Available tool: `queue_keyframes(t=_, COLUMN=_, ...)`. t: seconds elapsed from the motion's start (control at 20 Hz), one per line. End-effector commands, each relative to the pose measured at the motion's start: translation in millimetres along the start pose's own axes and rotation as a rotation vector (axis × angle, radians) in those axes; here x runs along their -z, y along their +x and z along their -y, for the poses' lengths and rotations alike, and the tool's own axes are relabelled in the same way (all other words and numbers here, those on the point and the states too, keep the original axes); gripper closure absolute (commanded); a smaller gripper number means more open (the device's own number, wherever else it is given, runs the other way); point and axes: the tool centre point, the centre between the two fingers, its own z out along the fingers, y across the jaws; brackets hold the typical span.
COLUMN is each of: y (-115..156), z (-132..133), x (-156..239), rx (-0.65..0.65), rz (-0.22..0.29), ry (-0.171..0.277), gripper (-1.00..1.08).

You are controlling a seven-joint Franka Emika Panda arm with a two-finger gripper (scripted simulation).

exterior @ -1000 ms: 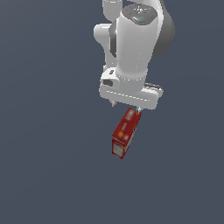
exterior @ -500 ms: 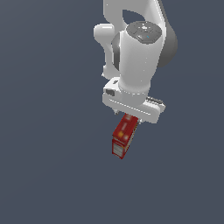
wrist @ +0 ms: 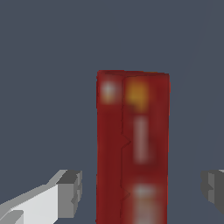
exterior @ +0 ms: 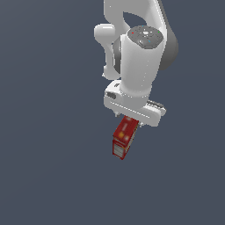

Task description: Pick up the object and move it to a goal position.

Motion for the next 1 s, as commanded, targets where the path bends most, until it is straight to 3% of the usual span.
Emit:
queue_keyframes(t=0.0, y=0, z=0, x=-6, rx=0.000, rz=0.001, ry=0.000, gripper=-0.92)
queue_keyframes(t=0.7, y=1, z=0, x=-48, rx=-0.004, rz=0.000, ry=0.000, gripper=-0.92)
queue_keyframes(t=0.75, y=1, z=0, x=-48, rx=-0.004, rz=0.000, ry=0.000, gripper=1.08)
queue_keyframes(t=0.95, y=1, z=0, x=-48, rx=-0.004, rz=0.000, ry=0.000, gripper=1.08)
